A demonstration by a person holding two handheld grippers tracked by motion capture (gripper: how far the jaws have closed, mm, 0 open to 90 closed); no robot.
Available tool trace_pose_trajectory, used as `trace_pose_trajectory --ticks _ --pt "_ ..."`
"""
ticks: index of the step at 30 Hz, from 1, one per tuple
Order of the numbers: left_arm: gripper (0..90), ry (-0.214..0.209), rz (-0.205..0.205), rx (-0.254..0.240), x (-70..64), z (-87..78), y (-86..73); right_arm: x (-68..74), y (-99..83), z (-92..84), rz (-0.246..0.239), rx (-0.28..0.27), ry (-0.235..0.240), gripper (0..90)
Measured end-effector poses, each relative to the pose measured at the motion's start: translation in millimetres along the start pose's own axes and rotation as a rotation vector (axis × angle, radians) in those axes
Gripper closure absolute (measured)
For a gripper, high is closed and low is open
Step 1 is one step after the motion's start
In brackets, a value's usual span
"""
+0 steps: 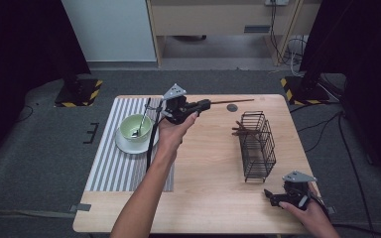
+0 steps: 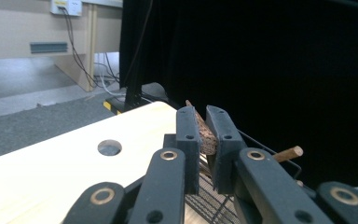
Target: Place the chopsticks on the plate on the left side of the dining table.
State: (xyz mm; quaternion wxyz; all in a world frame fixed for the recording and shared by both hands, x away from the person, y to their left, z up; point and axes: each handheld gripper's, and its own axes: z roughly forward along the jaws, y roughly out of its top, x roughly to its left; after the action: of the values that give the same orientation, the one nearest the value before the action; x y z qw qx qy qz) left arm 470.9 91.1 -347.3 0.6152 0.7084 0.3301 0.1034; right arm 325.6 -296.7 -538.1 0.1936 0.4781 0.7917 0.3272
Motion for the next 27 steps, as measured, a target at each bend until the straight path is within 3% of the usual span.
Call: trace_pose_trajectory --ticks 18,27 --pt "83.7 0.121 -0.047 -0.046 27.6 -39.2 -18.8 0.1 0.0 0.2 0.001 -0.002 -0.002 0.3" --pt "83.7 0.170 -0.055 -0.048 34.9 -57.9 -34.2 0.2 0.0 0.2 0.001 -0.002 -0.003 0.3"
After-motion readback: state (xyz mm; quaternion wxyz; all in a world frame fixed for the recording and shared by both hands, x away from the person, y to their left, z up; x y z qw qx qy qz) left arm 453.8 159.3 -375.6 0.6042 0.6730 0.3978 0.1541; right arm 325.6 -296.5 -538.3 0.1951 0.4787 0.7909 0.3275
